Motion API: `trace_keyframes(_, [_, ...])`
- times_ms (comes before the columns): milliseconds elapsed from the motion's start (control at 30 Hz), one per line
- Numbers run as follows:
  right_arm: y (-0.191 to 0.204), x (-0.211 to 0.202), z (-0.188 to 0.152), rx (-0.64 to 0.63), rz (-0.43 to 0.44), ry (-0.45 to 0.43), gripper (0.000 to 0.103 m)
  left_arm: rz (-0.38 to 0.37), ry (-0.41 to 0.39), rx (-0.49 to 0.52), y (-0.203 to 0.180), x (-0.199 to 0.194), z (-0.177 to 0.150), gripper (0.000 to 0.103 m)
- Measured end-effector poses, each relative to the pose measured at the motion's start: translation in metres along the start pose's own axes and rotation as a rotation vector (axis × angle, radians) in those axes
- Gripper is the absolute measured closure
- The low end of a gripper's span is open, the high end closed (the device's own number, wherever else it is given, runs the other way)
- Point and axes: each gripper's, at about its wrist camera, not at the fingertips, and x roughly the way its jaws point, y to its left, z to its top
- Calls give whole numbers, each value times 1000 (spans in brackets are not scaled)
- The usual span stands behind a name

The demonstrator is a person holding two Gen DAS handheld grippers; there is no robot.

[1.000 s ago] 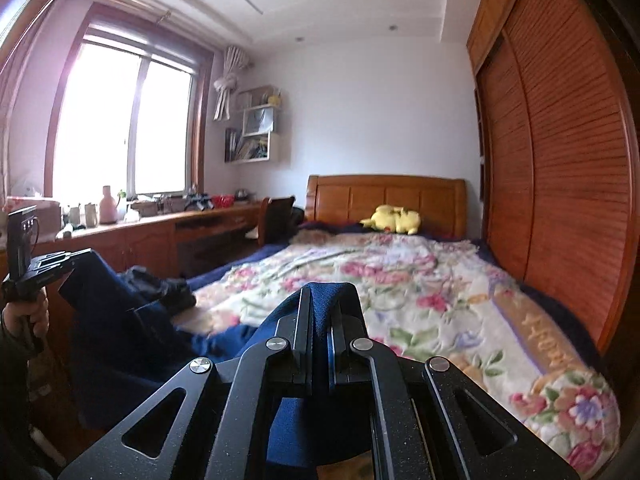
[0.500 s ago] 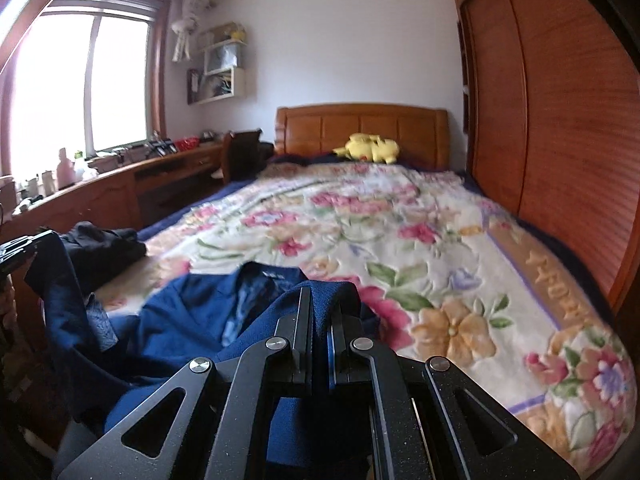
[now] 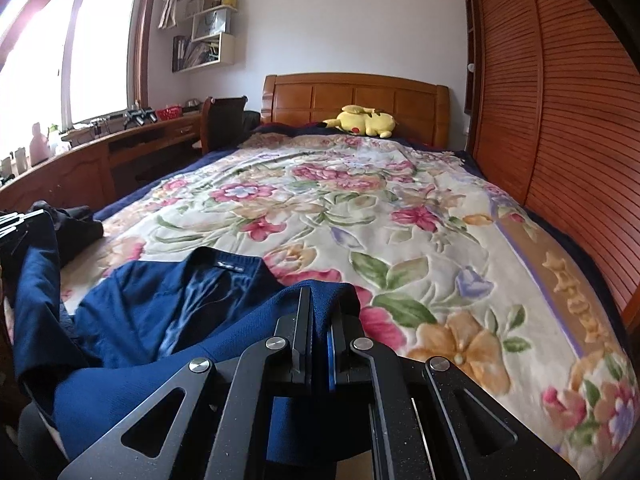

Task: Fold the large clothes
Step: 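Lift the hem with both tools and fold it up over the collar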

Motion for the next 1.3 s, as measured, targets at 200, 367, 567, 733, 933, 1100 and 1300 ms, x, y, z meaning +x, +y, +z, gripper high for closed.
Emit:
trace_keyframes(200, [-13, 51, -5, 5, -46, 44, 99, 59, 39, 1, 10, 43, 0, 101])
trace_keyframes(367, [-24, 89, -4, 34, -64, 90, 99, 54, 106, -37, 24, 85, -4, 101])
trace_keyframes(567, [-25, 103, 17, 11, -89, 66, 99, 65, 106, -25, 24, 107, 8, 101])
trace_keyframes(733, [-24, 115, 40, -21, -136, 30, 99, 83, 89, -16, 28, 114, 26, 101])
trace_keyframes(933, [-20, 131, 60, -31, -209, 26, 99, 97, 79, -6, 29, 125, 46, 101])
trace_keyframes(1100, [-15, 155, 53, -3, -199, 114, 99, 43, 139, 3, 20, 140, 48, 101])
trace_keyframes(1300, [-6, 140, 42, -19, -175, 165, 78, 7, 168, 41, 5, 128, 25, 85])
